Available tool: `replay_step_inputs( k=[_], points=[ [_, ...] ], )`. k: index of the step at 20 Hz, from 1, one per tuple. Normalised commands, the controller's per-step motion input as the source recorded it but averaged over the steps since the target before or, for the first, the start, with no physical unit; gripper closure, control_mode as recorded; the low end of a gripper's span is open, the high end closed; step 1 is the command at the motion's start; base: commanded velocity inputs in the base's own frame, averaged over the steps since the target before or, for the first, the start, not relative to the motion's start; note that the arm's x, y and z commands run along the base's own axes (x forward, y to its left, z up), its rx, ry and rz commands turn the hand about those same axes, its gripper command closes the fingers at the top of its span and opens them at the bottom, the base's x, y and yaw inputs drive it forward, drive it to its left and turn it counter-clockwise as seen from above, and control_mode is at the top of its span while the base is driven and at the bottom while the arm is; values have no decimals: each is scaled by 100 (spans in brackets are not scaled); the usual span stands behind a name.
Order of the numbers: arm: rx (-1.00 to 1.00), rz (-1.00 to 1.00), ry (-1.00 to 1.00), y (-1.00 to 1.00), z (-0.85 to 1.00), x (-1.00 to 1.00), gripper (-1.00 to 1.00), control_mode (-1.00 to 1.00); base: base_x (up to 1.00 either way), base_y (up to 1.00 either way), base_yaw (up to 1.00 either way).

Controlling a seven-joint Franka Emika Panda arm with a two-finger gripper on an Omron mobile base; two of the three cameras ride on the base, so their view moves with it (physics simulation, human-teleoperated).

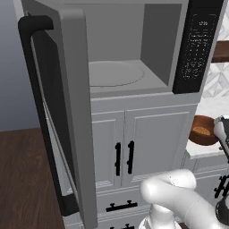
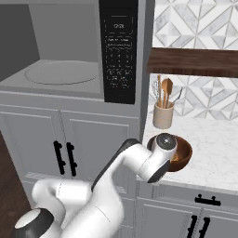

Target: Open the microwave, place the bowl with waffle inside the microwave, then close the microwave door and turn it on.

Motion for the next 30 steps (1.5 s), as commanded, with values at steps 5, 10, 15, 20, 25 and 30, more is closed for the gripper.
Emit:
replay_step_inputs(
  k=[5, 10, 15, 20, 25, 30],
  points=[
    [13, 17, 0, -67, -11, 61, -100, -100, 0, 0, 0],
    [9, 14, 0, -33, 0, 45, -100, -100, 0, 0, 0],
    [1, 4, 0, -3, -3, 39, -100, -100, 0, 0, 0],
    [0, 0, 0, 0, -35, 14, -100, -100, 0, 0, 0],
    [-3, 0, 0, 2, -49, 0, -100, -100, 0, 0, 0],
    [-2, 0, 0, 13, -31, 0, -100, -100, 0, 0, 0]
  ],
)
